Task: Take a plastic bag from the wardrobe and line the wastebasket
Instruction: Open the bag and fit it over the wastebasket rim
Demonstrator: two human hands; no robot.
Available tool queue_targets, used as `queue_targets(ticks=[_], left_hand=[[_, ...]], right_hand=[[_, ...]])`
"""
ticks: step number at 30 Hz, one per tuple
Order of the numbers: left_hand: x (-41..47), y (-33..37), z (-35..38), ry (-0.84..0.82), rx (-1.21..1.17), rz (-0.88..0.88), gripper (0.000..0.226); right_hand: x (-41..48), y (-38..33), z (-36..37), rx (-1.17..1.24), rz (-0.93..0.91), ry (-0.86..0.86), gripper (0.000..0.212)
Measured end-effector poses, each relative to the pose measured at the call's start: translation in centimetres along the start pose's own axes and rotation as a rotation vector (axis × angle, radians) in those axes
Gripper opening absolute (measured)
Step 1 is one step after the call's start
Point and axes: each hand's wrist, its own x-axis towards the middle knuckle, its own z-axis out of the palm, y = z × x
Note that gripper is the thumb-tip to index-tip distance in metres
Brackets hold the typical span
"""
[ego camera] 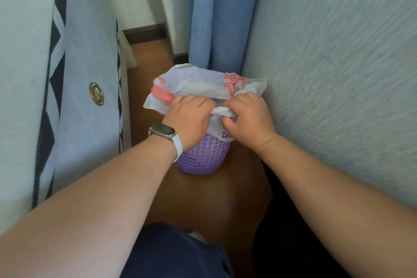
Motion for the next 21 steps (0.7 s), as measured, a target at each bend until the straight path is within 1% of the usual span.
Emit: queue_targets(ticks=[2,4,7,9,11,14,17,19,21], left_hand=[[0.0,-0.3,-0.1,-0.004,-0.027,-0.055,0.017],[-0.4,-0.7,-0.2,-0.009,-0.036,-0.113,0.020],[-0.9,-1.1,-0.3,-0.028,-0.021,-0.243,0.020],[-0.8,-1.2,-0.3,-0.030,-0.033,-0.285,0.023],[-0.6,-1.0,-0.4,-0.004,-0.038,-0.270,0.030],[-0.3,0.0,-0.6,-0.026,-0.024,-0.165,0.040],[0.1,0.8,-0.2,-0.019,-0.028,-0.088,0.037],[0.2,0.6,0.1,0.009,-0.035,-0.111,0.034],[0.3,0.3,0.2,0.032,-0.081,-0.171,0.033]], right_hand=[[-0.1,0.7,-0.1,-0.011,0.051,0.013,0.035],[-0.2,1.4,-0.1,0.002,0.082,-0.017,0.043],[-0.2,1.7,0.1,0.055,0.129,-0.093,0.044],[-0.1,1.9,0.4,0.078,0.150,-0.114,0.041],[-0.3,2.1,0.7,0.108,0.148,-0.104,0.033],[-0.3,1.9,0.8,0.170,0.162,-0.059,0.029],[-0.3,1.2,0.8,0.177,0.142,-0.015,0.029],[-0.3,0.9,1.0,0.188,0.129,0.006,0.029],[-0.3,0.8,1.0,0.213,0.116,0.003,0.031]])
